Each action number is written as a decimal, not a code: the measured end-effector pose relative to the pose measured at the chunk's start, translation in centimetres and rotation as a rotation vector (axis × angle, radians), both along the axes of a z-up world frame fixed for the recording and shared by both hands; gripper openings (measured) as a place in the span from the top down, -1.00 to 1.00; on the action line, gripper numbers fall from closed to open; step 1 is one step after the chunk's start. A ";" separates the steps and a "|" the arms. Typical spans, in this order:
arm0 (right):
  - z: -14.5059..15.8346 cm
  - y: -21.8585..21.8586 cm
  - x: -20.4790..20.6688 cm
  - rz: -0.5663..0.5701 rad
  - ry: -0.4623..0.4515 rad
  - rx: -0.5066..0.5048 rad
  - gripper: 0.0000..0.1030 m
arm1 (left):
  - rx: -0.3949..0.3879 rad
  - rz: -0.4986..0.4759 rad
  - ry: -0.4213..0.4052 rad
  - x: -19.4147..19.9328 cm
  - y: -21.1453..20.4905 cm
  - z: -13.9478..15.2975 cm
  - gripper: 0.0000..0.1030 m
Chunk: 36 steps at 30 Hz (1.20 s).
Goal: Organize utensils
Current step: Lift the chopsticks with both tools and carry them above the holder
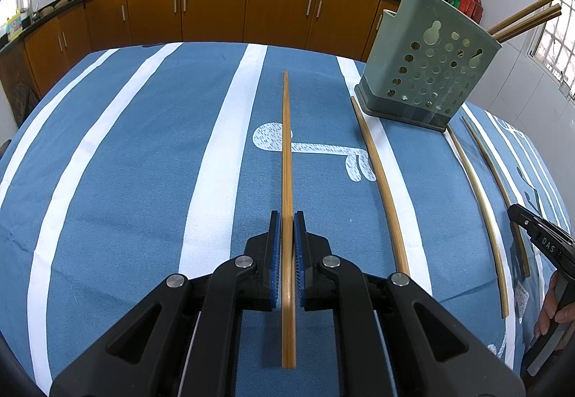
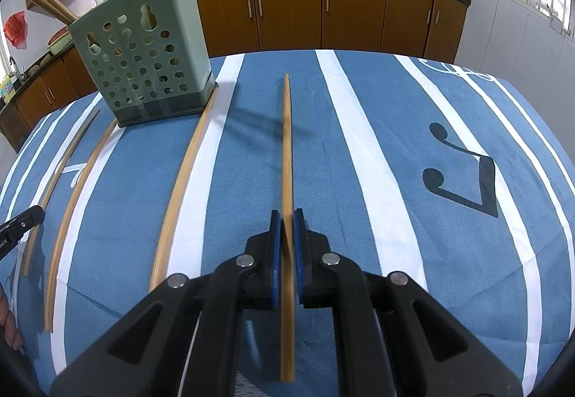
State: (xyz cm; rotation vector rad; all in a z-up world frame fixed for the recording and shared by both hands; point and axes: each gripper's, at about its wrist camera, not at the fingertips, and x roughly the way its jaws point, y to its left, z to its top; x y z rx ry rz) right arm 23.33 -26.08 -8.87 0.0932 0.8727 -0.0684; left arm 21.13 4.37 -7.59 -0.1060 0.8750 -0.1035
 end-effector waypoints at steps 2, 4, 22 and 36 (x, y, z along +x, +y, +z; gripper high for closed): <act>0.0 0.0 0.0 0.000 0.000 0.000 0.83 | 0.000 0.000 0.000 0.0 0.0 0.0 0.83; 0.0 0.0 0.0 0.000 0.000 0.001 0.83 | 0.000 0.000 0.000 0.0 0.0 0.0 0.83; 0.1 0.0 -1.0 -0.001 0.002 0.009 0.85 | 0.085 -0.027 0.007 -0.9 -0.9 0.2 0.86; 9.8 -1.4 -4.5 -0.021 -0.273 0.022 0.85 | 0.027 -0.044 -0.173 -3.7 0.3 8.4 0.86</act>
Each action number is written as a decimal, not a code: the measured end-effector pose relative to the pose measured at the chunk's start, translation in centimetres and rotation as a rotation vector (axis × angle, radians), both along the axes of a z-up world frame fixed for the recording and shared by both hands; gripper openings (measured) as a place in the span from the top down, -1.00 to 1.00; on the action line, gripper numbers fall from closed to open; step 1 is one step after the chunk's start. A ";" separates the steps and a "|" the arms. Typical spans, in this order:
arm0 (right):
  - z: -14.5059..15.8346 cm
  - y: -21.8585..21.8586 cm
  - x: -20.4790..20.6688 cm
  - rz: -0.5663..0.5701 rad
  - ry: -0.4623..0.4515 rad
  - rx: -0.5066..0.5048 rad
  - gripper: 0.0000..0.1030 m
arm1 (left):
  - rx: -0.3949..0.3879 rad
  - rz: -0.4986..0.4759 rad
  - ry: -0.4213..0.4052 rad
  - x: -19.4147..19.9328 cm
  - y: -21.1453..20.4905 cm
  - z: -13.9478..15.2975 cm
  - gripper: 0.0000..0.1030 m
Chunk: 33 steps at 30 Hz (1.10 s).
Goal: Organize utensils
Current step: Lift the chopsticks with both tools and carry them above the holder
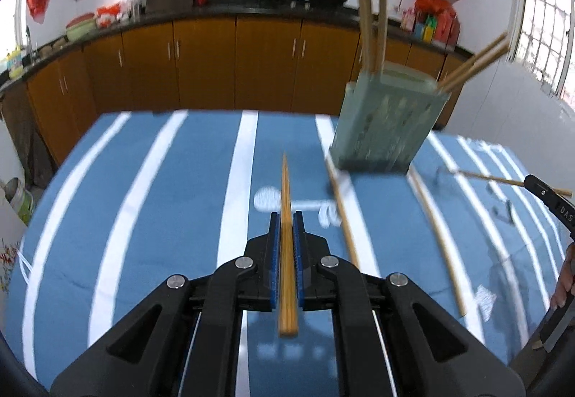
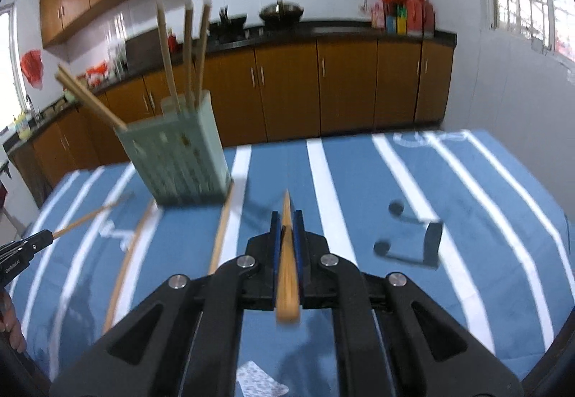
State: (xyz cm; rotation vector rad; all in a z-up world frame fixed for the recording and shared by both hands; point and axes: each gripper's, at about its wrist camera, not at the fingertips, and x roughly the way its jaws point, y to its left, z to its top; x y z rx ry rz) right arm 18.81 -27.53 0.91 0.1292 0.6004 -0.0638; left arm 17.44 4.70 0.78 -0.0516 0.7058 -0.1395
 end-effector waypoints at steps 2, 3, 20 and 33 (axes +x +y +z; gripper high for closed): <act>1.5 -0.1 -0.5 -0.003 -0.047 0.002 0.85 | -0.014 0.001 -0.035 -0.3 0.2 1.4 0.86; 1.9 -0.3 -0.7 -0.004 -0.062 0.004 0.85 | -0.019 0.003 -0.051 -0.4 0.3 2.0 0.86; 8.4 0.2 -1.1 0.075 -0.200 0.041 0.85 | -0.063 -0.041 -0.192 -0.6 -0.3 8.7 0.87; 17.5 2.5 -0.7 0.210 -0.396 0.134 0.85 | -0.128 -0.140 -0.364 -0.1 -4.6 16.2 0.87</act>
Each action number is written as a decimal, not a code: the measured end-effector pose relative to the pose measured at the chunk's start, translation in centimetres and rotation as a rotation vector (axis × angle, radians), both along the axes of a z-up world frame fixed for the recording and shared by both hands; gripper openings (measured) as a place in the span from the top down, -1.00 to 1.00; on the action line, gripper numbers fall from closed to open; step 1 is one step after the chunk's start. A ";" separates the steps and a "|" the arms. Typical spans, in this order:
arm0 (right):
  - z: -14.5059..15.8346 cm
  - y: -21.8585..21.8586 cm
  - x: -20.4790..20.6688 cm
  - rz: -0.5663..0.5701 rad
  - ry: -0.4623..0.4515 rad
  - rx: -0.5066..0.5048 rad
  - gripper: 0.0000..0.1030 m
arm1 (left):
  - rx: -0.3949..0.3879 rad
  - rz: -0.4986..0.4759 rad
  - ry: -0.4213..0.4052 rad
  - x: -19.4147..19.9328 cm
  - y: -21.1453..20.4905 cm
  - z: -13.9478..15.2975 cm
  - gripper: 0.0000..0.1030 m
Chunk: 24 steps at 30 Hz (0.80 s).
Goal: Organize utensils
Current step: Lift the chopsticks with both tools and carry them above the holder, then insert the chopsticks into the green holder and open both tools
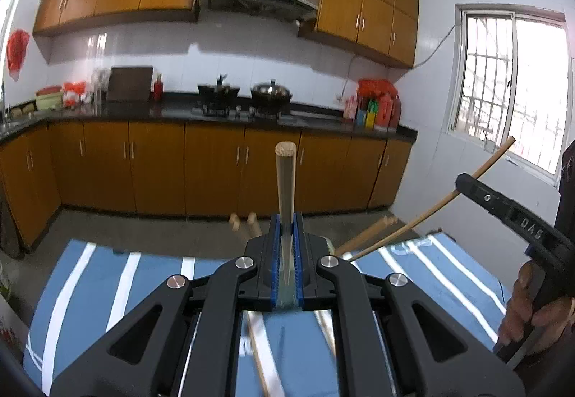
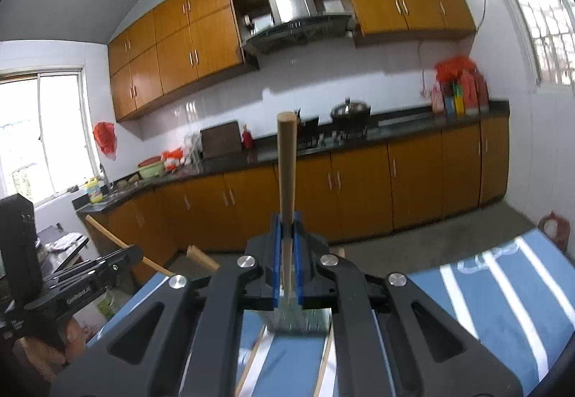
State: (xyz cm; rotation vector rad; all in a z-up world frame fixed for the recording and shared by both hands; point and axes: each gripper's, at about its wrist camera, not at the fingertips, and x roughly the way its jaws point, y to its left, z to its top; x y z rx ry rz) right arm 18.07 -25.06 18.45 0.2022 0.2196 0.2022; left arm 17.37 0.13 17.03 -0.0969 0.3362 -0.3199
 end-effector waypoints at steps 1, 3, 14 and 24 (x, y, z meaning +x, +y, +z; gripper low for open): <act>0.3 0.2 0.4 -0.010 -0.016 -0.009 0.85 | 0.003 0.010 -0.023 0.4 -0.4 0.5 0.87; 0.8 0.8 1.3 -0.029 -0.035 -0.031 0.85 | 0.009 0.034 -0.047 1.2 -0.9 1.0 0.87; -2.1 2.4 8.1 -0.047 0.070 -0.099 0.85 | 0.027 0.058 0.031 5.7 -2.5 -1.2 0.87; -4.1 2.9 9.8 -0.049 0.132 -0.104 0.82 | 0.034 0.059 0.098 7.1 -2.9 -3.3 0.86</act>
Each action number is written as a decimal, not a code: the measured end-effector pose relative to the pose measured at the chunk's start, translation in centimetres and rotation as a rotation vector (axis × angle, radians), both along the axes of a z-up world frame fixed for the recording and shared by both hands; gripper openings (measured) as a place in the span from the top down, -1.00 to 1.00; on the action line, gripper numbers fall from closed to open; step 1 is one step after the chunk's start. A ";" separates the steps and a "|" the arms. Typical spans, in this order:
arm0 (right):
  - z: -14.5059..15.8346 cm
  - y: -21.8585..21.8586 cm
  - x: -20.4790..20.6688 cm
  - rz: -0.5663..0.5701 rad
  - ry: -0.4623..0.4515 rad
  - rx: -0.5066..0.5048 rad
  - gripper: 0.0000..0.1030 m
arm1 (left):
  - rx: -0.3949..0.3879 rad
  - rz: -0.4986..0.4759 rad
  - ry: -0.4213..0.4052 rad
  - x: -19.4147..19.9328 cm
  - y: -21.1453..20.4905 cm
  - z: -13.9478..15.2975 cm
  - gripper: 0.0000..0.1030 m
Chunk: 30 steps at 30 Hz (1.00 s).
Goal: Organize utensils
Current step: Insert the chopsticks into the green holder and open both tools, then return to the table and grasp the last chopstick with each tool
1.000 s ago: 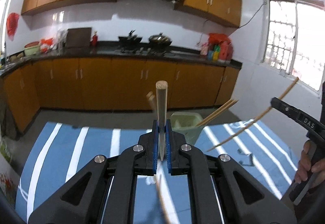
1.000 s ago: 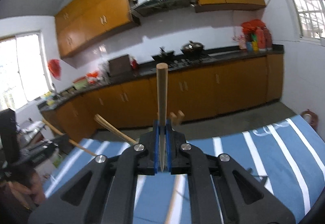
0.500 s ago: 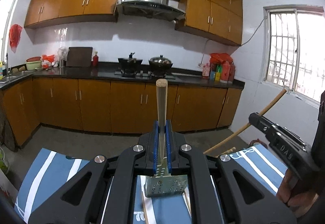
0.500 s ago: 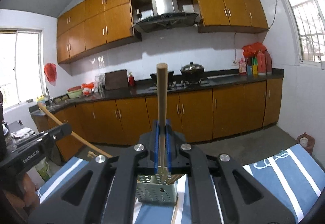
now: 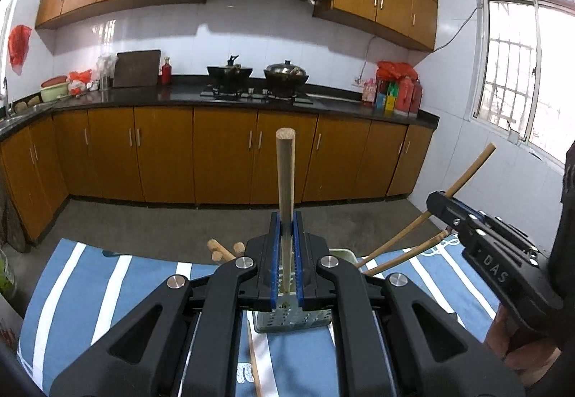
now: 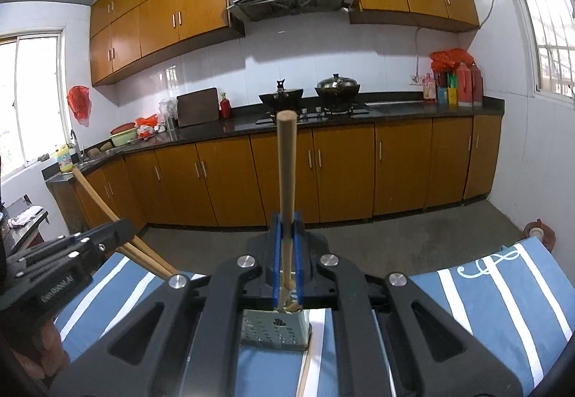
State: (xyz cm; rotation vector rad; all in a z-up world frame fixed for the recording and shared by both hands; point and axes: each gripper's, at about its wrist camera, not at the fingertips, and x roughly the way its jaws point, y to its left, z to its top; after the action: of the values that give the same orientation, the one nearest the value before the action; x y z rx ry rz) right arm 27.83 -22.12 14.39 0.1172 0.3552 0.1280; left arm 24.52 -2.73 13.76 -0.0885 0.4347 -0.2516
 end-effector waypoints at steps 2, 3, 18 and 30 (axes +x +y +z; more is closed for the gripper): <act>0.0 -0.1 -0.3 -0.001 -0.009 0.008 0.79 | -0.016 0.006 0.001 -0.2 0.2 0.0 0.85; 0.1 -0.2 -0.5 -0.002 -0.014 0.007 0.74 | -0.021 0.006 -0.003 -0.3 0.3 0.1 0.78; 0.3 -3.1 -7.4 -0.048 -0.090 0.034 0.50 | -0.040 0.056 -0.071 -4.6 3.0 1.4 0.22; -15.1 -3.4 -8.9 -0.084 0.322 0.057 0.48 | 0.035 0.133 0.265 -6.7 6.9 -12.2 0.22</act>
State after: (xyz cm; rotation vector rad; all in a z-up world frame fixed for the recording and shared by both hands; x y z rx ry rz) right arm 18.89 -25.50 -0.71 0.2099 0.6668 0.0359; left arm 17.82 4.13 1.58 -0.1163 0.6939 -0.1014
